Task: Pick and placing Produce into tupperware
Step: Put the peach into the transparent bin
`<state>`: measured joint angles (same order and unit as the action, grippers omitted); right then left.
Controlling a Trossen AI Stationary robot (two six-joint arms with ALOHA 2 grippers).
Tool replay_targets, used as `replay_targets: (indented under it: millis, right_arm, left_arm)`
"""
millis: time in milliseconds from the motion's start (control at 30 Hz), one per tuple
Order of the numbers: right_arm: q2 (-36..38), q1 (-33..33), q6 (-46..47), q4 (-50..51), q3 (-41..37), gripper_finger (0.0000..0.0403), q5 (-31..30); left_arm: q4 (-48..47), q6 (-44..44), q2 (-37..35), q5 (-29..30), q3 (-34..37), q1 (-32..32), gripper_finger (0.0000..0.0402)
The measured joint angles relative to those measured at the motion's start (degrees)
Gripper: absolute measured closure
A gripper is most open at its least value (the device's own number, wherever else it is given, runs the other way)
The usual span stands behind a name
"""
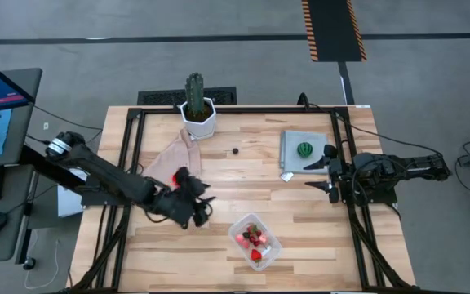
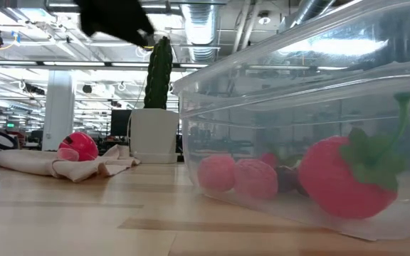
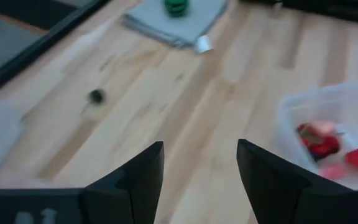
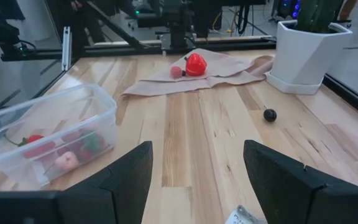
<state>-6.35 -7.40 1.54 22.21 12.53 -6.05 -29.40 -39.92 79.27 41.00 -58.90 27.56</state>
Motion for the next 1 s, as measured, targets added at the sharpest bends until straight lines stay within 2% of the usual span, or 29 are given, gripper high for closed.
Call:
replay_targets:
  millis: [100, 200, 467, 667, 767, 867, 1000]
  right_arm:
    - [0.00, -0.01, -0.01, 0.12, 0.00, 0.0127, 0.00]
    - [-0.02, -0.02, -0.02, 0.10, 0.00, 0.0127, -0.02]
    - [-0.02, -0.02, -0.02, 0.11, 0.00, 0.0127, 0.00]
    - [-0.02, 0.00, -0.02, 0.10, 0.00, 0.0127, -0.02]
    - [-0.02, 0.00, -0.01, 0.10, 0.00, 0.0127, -0.01]
    - [-0.02, 0.00, -0.02, 0.10, 0.00, 0.0127, -0.02]
    - [-0.02, 0.00, -0.02, 0.10, 0.00, 0.0127, -0.02]
  left_arm:
    - [-7.24, -8.44, -0.22, 6.19, 1.68, 3.30, 0.0209]
    - [-9.60, -17.39, -0.24, 9.98, 5.30, 6.05, 0.0209]
    - [-9.74, -37.50, -0.22, 18.81, 16.12, 14.47, 0.0209]
    - [-7.31, -47.33, -0.22, 24.34, 22.75, 20.70, 0.0209]
    - [-7.09, -53.40, -0.22, 24.79, 25.65, 22.28, 0.0209]
    - [-4.98, -55.02, -0.22, 24.90, 27.76, 23.30, 0.0209]
    - [2.21, -52.34, -0.05, 25.64, 30.57, 24.70, 0.0209]
